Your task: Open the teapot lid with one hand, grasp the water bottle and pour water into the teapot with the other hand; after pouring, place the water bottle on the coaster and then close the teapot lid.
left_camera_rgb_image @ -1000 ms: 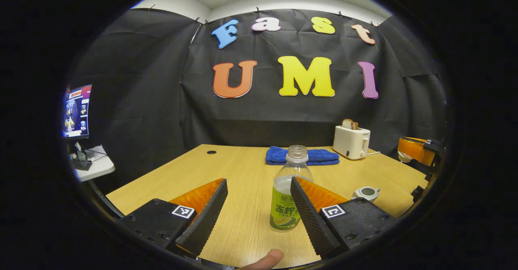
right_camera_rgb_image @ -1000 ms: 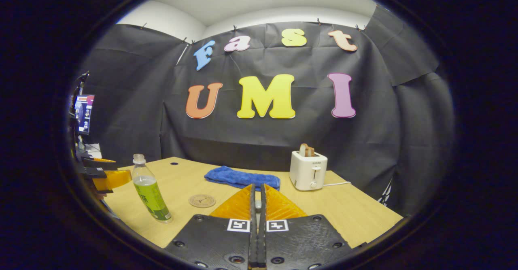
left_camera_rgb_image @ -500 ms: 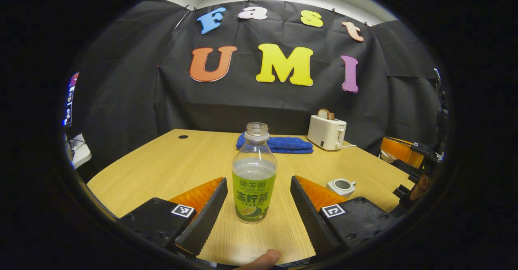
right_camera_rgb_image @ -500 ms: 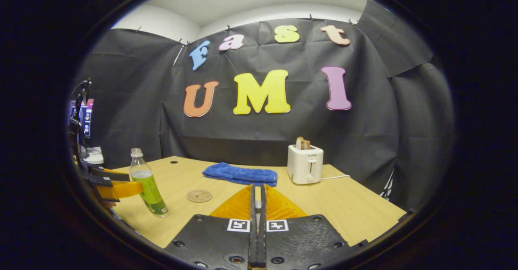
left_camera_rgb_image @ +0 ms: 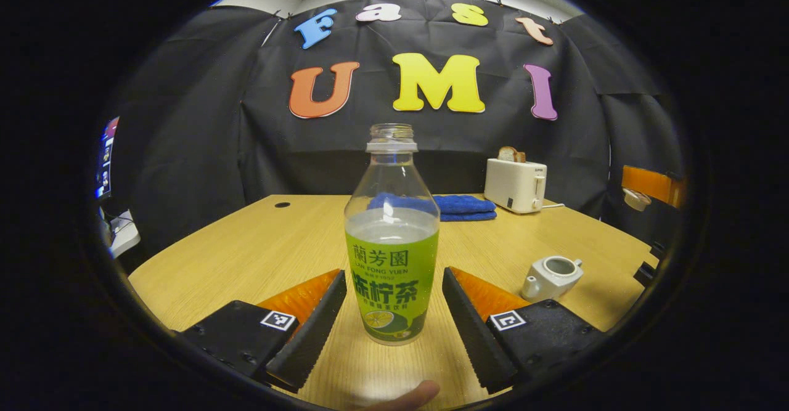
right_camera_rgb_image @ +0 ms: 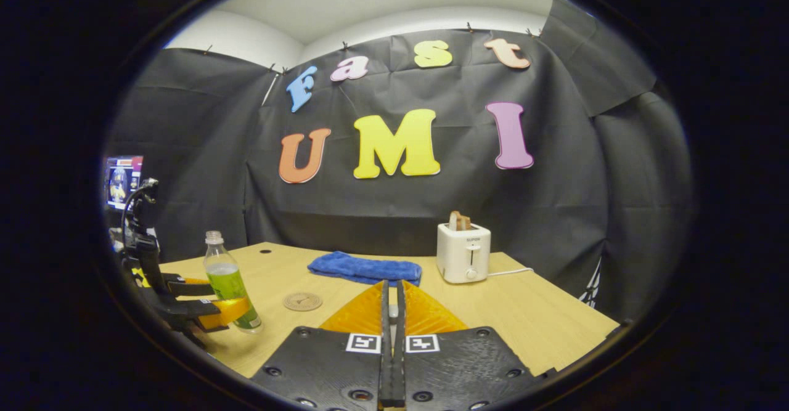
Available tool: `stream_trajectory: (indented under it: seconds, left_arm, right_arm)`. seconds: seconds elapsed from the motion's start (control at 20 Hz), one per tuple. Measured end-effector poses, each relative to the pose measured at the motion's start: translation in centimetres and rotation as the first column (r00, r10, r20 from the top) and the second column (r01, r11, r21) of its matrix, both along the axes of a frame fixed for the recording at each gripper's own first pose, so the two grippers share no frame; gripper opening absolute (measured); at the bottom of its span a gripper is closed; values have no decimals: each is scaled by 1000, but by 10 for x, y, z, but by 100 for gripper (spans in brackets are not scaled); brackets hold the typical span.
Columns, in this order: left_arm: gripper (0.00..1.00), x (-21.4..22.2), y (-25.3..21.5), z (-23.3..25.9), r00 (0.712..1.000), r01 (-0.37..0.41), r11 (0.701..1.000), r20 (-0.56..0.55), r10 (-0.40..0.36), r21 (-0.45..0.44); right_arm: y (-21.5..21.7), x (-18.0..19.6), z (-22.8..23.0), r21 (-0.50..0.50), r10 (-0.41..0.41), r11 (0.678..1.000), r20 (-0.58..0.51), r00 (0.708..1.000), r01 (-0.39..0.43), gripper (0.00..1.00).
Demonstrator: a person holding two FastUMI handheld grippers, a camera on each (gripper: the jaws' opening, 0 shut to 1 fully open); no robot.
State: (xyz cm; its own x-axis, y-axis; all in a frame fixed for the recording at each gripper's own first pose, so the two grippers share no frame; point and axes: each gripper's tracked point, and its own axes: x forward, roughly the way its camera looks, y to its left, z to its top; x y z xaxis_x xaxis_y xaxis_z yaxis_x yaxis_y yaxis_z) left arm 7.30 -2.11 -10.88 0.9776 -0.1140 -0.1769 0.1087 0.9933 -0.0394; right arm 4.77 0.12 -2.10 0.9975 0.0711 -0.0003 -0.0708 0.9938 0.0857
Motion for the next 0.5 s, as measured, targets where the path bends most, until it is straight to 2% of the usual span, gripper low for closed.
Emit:
stream_trajectory:
  seconds: [0.2, 0.3, 0.35, 0.5]
  left_arm:
    - [98, 12, 0, -23, 997, -11, 1000, -81, 11, -6]
    - [91, 11, 2, -21, 997, -15, 1000, -77, 13, -19]
    - [80, 8, 1, -17, 997, -8, 1000, -75, 6, -27]
    - [77, 2, 1, -20, 996, 3, 1000, -88, -4, -14]
  right_arm:
    - [-5, -2, 4, 3, -6, 1000, 8, 1000, 6, 0]
    - [-7, -3, 6, 5, -7, 1000, 14, 1000, 7, 0]
    - [-7, -2, 7, 5, -6, 1000, 16, 1000, 6, 0]
    - [-9, -3, 7, 13, -4, 1000, 15, 1000, 4, 0]
